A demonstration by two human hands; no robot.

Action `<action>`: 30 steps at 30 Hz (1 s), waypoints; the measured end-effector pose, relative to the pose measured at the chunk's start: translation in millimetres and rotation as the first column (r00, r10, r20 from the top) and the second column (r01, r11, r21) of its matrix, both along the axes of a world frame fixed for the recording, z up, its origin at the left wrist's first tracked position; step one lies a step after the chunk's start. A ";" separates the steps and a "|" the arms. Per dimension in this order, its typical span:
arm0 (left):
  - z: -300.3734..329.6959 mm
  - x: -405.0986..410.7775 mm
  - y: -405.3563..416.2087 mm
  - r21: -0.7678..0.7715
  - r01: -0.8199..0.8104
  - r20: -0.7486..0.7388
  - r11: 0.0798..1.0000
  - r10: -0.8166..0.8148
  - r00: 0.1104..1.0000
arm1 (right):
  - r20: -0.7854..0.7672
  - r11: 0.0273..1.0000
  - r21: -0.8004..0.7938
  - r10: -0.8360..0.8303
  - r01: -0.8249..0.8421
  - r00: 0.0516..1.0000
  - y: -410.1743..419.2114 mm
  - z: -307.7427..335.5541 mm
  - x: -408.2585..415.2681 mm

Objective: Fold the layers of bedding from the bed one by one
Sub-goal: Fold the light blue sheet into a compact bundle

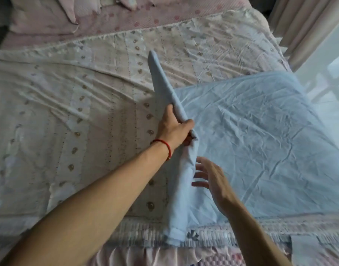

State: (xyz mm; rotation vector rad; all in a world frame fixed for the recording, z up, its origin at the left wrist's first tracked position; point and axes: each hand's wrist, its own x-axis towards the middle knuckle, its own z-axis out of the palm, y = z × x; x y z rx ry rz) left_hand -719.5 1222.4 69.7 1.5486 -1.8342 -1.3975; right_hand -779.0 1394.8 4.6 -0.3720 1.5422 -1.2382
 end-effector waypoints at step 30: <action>-158.4 -15.9 -78.8 -0.258 0.596 0.672 0.760 -0.302 0.677 | -0.816 0.868 0.496 0.475 -0.023 0.329 -108.3 -52.6 -88.9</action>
